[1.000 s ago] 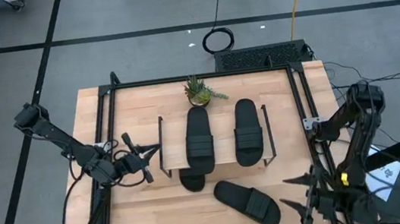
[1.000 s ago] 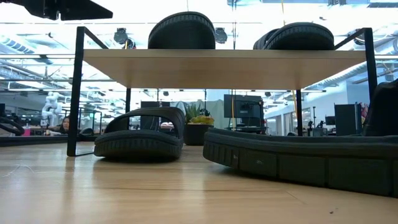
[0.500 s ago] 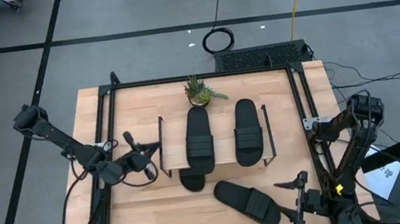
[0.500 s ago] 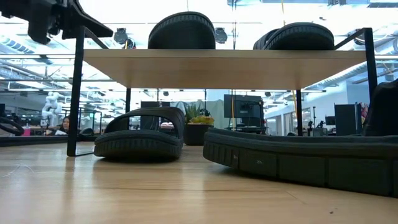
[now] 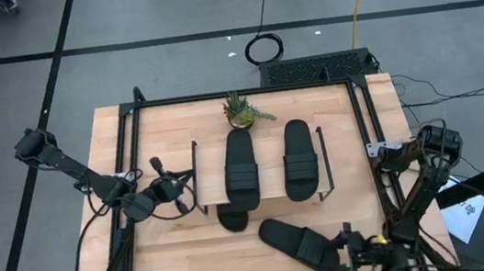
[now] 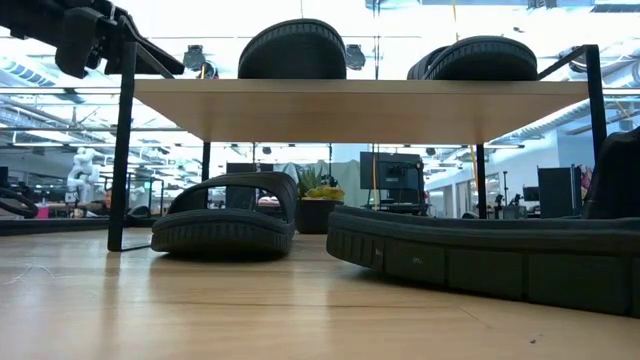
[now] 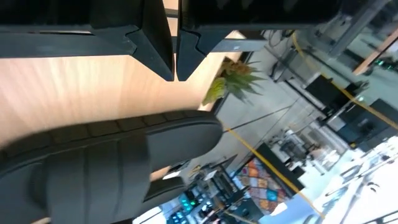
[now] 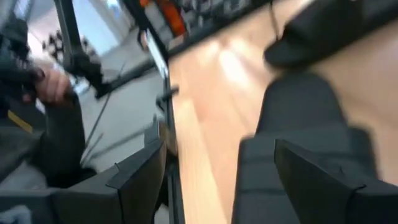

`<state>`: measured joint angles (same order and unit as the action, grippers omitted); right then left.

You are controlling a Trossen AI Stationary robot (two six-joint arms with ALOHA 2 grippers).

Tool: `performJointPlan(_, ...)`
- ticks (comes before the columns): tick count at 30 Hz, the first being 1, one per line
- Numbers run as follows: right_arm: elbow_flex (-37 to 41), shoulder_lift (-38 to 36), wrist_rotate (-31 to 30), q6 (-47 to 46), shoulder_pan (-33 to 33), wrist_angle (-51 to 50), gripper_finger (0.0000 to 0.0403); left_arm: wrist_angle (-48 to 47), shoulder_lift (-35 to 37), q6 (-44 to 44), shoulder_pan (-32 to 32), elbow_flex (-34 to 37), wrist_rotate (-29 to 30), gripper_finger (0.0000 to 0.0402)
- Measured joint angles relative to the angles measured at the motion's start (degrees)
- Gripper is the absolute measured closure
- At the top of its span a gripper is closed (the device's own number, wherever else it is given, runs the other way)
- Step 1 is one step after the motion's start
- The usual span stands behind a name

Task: Pick and place slides into the shelf
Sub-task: Put the black sandal under the shelf

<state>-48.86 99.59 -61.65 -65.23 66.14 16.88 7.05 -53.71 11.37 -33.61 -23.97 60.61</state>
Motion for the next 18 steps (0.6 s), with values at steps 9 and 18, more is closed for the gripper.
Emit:
performJointPlan(9,0.0,0.99,9.22,-4.18,-2.07,1.64,0.0112,-0.01,0.0,3.25,0.0,0.0,-1.87,0.0378)
performJointPlan(18,0.0,-0.4,17.86,-17.91,-0.36,-8.26,0.0117,-0.09,-0.02,3.96,0.0,0.0,-1.87,0.0378)
